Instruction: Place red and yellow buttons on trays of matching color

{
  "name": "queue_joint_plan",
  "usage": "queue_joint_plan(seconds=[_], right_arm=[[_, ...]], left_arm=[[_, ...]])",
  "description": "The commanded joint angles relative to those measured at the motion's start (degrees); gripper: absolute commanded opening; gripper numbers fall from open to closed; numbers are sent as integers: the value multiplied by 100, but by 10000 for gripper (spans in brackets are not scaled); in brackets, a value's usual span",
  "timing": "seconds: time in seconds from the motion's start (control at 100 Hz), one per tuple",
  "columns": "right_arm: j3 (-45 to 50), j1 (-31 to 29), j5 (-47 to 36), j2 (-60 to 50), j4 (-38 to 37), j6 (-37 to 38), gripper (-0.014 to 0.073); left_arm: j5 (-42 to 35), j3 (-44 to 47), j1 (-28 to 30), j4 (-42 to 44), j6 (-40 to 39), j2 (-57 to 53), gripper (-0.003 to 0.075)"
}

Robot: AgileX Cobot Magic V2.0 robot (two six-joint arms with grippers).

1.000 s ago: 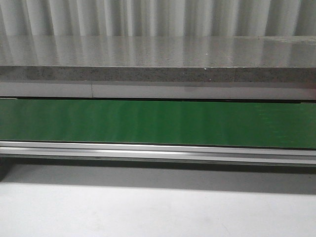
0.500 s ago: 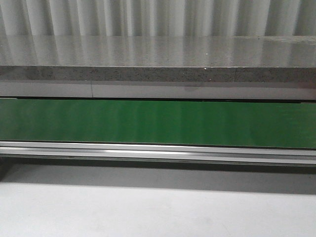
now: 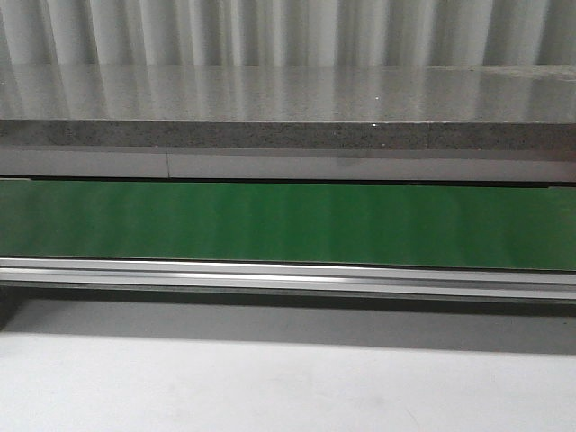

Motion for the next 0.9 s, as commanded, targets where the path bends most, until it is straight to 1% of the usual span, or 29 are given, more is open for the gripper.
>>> queue_joint_plan(seconds=[0.0, 0.14, 0.24, 0.31, 0.47, 0.7, 0.8, 0.89], right_arm=[[-126, 9, -396, 63, 40, -69, -66], [-126, 9, -396, 63, 40, -69, -66], [-126, 9, -396, 63, 40, -69, -66], [-126, 9, -396, 63, 40, -69, -66], [-126, 9, -396, 63, 40, -69, -66], [-126, 9, -396, 63, 40, -69, -66], [-126, 9, -396, 63, 40, -69, -66], [-126, 9, -396, 63, 40, -69, -66]], left_arm=[[135, -582, 39, -295, -456, 89, 512], [148, -1112, 39, -641, -997, 517, 511], [173, -1364, 39, -900, -1102, 804, 510], [381, -1503, 39, -936, -1249, 1038, 510], [551, -1642, 39, -926, -1263, 1445, 510], [232, -1705, 39, -889, -1263, 1718, 507], [144, -1705, 39, -877, -1263, 1752, 465], [78, -1705, 39, -838, -1263, 1765, 365]])
